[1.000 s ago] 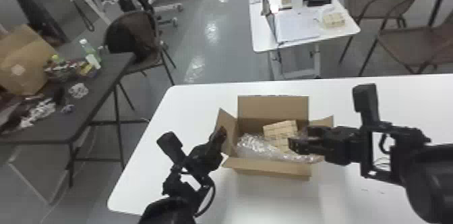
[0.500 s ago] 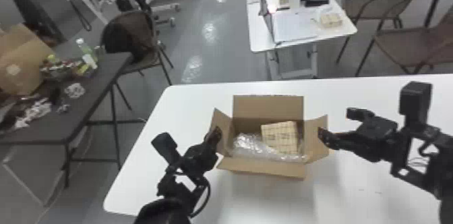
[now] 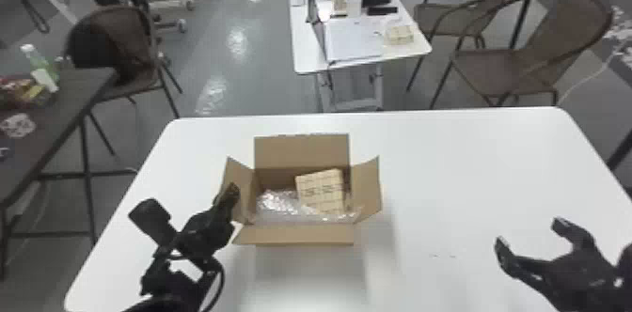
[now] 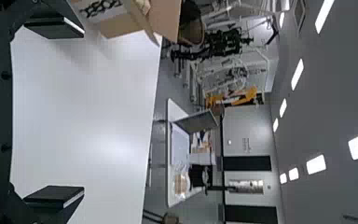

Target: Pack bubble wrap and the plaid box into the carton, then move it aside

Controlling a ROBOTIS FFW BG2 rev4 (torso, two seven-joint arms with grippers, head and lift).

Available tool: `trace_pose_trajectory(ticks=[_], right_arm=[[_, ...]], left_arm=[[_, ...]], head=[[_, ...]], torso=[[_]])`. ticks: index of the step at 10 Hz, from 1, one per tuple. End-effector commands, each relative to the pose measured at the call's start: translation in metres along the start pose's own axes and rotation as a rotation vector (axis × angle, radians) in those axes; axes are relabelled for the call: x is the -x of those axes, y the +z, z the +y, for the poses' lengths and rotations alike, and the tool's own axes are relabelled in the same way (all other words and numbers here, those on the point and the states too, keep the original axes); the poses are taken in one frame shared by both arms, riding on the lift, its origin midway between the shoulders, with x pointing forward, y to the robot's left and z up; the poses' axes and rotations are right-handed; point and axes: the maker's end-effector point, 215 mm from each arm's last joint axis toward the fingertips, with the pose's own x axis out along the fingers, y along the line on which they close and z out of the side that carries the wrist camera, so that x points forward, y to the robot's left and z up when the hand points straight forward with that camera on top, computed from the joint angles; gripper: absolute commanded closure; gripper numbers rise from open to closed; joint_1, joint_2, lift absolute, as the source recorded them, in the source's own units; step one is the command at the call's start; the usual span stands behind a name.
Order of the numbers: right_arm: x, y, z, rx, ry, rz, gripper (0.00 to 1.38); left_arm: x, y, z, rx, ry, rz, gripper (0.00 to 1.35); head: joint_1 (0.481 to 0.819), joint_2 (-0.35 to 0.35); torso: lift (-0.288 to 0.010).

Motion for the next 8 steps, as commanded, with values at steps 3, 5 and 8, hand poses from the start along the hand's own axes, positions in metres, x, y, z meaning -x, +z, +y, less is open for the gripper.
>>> trace_pose_trajectory(ticks=[3, 5, 8], right_arm=[[0.063, -0.044, -0.015, 0.001, -0.090, 0.055, 0.11], [0.064, -0.044, -0.012, 0.003, -0.085, 0.057, 0.11], [0.063, -0.046, -0.011, -0.004, -0.078, 0.059, 0.11]], left_arm=[[0.017, 0.015, 0.045, 0.002, 0.169, -0.078, 1.21], [0.033, 0.052, 0.107, -0.034, 0.370, -0.169, 1.21], [0.068, 0.100, 0.175, -0.052, 0.690, -0.331, 1.21]], head=[[0.695, 0.106], [0.695, 0.159], [0.695, 0.285]], torso=[[-0.027], [-0.027], [-0.027]])
